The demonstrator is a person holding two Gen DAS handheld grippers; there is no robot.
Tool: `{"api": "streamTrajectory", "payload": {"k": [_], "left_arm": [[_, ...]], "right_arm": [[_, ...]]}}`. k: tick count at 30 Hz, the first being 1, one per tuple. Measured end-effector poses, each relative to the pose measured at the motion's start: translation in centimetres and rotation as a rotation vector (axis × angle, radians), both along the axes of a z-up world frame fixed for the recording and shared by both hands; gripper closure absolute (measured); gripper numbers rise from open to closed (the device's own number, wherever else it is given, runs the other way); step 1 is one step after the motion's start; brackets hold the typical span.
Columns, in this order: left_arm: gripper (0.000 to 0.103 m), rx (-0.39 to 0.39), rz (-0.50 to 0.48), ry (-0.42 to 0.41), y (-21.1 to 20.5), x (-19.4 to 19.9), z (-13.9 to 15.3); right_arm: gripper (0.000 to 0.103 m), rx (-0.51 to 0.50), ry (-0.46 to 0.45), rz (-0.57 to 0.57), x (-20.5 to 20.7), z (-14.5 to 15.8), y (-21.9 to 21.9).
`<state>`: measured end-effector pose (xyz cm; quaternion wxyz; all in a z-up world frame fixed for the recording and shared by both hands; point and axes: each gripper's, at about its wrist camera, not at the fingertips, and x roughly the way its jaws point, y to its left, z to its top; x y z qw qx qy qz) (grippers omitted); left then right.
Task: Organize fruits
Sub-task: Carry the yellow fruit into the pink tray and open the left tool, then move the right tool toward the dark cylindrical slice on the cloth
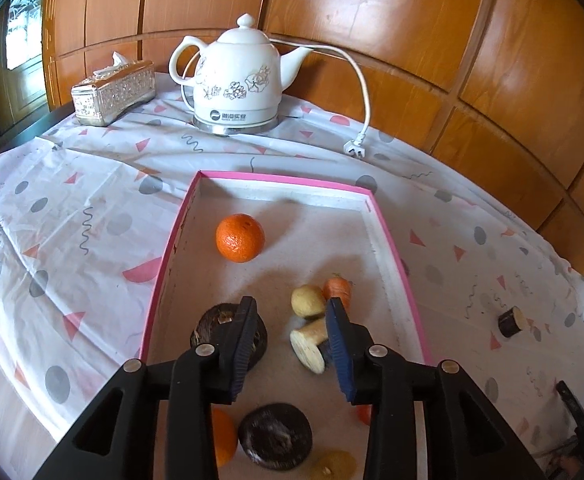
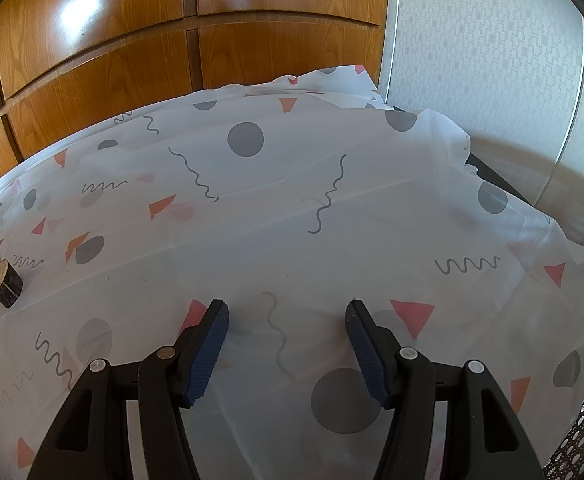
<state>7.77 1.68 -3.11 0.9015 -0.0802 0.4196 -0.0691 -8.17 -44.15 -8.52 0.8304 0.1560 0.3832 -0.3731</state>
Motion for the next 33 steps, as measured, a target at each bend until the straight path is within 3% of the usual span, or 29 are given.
{"api": "streamTrajectory", "payload": {"k": [33], "left_arm": [[0.061,-0.031,-0.019,0.001,0.4,-4.2,0.9]], "right_arm": [[0.040,0.002,-0.001,0.002,0.0,0.0,0.1]]}}
